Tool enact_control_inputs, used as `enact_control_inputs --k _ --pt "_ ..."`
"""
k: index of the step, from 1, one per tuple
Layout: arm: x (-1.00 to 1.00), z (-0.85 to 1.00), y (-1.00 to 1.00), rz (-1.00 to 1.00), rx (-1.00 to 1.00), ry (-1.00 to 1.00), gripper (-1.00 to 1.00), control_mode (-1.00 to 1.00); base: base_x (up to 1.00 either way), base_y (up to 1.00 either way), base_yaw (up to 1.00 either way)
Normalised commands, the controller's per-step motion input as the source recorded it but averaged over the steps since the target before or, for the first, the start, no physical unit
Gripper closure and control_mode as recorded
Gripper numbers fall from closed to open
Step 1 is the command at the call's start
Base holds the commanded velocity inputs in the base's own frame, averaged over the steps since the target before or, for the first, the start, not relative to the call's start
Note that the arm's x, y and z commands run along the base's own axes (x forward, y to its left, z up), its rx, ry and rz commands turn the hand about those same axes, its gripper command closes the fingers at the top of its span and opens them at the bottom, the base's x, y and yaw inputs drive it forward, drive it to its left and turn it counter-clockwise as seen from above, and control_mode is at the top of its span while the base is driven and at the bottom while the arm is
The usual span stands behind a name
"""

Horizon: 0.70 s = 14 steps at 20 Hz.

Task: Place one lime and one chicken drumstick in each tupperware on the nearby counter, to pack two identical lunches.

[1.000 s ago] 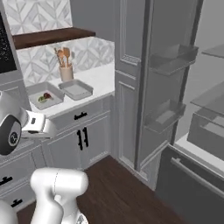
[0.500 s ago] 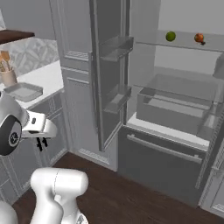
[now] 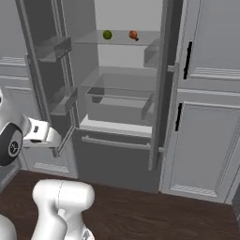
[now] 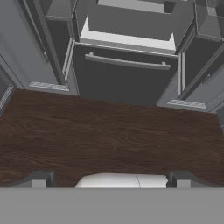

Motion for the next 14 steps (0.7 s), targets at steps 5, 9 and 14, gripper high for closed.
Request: enact_control_inputs --k 5,9,14 --pt "0.0 0.0 0.0 0.0 0.0 0.0 -1.0 1.0 0.15 -0.15 -0.07" --pt "0.0 0.0 0.0 0.0 0.0 0.0 -1.0 1.0 0.64 0.0 0.0" --pt "0.0 0.0 0.0 0.0 0.0 0.0 -1.0 1.0 0.93 -0.26 0.0"
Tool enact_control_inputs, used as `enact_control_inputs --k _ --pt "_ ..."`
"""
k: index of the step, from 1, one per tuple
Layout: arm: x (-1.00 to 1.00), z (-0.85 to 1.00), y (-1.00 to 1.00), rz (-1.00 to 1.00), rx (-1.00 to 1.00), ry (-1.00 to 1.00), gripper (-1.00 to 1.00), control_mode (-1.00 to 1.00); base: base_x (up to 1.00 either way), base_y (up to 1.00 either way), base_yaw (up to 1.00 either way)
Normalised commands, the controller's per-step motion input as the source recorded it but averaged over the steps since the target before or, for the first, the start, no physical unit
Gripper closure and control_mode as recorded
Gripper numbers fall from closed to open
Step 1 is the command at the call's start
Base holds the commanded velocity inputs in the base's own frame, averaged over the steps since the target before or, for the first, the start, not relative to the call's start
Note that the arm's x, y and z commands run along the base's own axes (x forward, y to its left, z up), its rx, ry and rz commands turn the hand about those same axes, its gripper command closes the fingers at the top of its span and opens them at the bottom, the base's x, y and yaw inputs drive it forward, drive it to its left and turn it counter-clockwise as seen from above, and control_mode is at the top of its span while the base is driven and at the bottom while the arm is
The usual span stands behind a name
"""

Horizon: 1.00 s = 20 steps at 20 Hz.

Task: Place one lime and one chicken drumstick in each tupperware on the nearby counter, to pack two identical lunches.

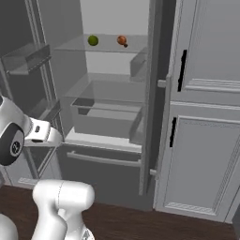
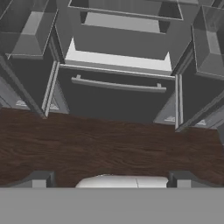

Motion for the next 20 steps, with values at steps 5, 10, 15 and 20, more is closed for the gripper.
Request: enact_control_inputs --k 5,10,15,20 --pt "0.0 0.0 0.0 0.0 0.0 0.0 -1.0 1.0 0.82 -0.31 -0.01" --pt "0.0 0.0 0.0 0.0 0.0 0.0 -1.0 1.0 0.61 -0.34 -0.03" --pt "0.0 0.0 0.0 0.0 0.0 0.0 -1.0 1.0 0.53 -0.15 -0.06" --pt "0.0 0.0 0.0 0.0 0.0 0.0 -1.0 1.0 0.45 -0.07 -0.12"
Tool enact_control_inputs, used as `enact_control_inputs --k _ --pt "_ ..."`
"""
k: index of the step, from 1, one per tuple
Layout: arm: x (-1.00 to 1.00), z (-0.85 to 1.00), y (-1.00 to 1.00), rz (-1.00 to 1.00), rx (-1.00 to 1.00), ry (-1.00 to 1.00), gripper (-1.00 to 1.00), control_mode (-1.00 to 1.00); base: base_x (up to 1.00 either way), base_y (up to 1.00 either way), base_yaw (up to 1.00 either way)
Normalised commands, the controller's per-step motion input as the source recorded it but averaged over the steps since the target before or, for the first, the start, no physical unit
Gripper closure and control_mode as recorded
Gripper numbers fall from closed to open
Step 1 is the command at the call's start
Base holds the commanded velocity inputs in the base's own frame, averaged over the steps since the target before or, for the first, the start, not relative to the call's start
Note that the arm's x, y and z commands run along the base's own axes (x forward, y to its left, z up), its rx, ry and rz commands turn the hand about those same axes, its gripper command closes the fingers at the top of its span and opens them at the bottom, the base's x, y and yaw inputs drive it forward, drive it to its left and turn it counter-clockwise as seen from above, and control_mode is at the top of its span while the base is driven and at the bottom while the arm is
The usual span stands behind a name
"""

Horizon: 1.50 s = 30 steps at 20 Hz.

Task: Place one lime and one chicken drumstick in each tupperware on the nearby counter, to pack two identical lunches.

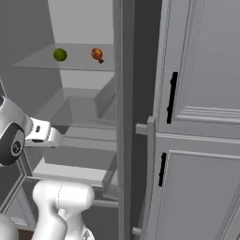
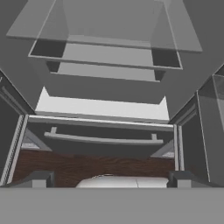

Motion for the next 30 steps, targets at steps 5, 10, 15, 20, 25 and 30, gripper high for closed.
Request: enact_control_inputs --k 5,10,15,20,25,30 --pt "0.0 0.0 0.0 0.0 0.0 0.0 -1.0 1.0 0.3 0.0 -0.21" --pt "0.0 0.0 0.0 0.0 0.0 0.0 -1.0 1.0 0.18 0.05 -0.25" --pt "0.04 0.0 0.02 -0.01 0.0 0.0 -1.0 -1.0 0.14 0.09 -0.09" --pt "0.03 0.11 0.02 -0.01 0.0 -0.1 -1.0 -1.0 0.0 0.0 0.0" --pt "0.04 0.65 0.0 -0.02 0.07 -0.24 -1.0 -1.0 0.0 0.0 0.0" --pt "0.03 0.65 0.0 0.0 0.1 -0.08 -1.0 -1.0 0.0 0.0 0.0"
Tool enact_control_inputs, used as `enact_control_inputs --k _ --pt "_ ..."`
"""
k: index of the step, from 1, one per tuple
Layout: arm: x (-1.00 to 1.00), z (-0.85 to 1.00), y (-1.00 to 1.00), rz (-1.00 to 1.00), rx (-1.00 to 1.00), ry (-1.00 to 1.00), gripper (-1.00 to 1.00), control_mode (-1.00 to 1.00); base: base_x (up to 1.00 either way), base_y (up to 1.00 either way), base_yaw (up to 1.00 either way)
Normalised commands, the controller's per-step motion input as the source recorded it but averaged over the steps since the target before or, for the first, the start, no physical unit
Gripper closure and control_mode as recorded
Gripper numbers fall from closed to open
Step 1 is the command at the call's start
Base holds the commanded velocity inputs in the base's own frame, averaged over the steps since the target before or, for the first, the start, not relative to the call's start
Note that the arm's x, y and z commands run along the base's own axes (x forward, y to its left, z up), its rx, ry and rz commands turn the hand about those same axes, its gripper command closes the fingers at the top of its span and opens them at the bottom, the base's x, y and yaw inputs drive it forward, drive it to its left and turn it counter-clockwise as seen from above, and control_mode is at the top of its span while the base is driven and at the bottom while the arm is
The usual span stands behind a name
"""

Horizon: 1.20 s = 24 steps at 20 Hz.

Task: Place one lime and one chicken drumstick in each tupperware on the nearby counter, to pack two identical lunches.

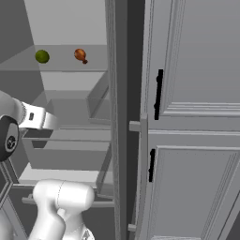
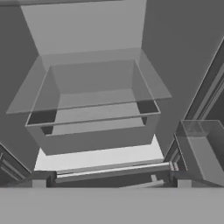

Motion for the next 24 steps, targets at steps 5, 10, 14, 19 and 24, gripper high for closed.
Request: enact_control_inputs --k 5,10,14,19,24 --pt "0.11 0.48 0.0 0.05 -0.05 -0.14 -1.0 -1.0 0.0 0.0 0.0" --pt "0.22 0.41 0.0 0.09 -0.06 -0.05 -1.0 -1.0 0.0 0.0 0.0" --pt "0.31 0.42 0.0 0.09 -0.04 -0.01 -1.0 -1.0 0.0 0.0 0.0" --pt "0.37 0.36 0.0 0.04 -0.02 0.0 -1.0 -1.0 0.0 0.0 0.0" --pt "0.6 0.1 0.0 0.0 0.0 0.0 -1.0 -1.0 0.0 0.0 0.0"
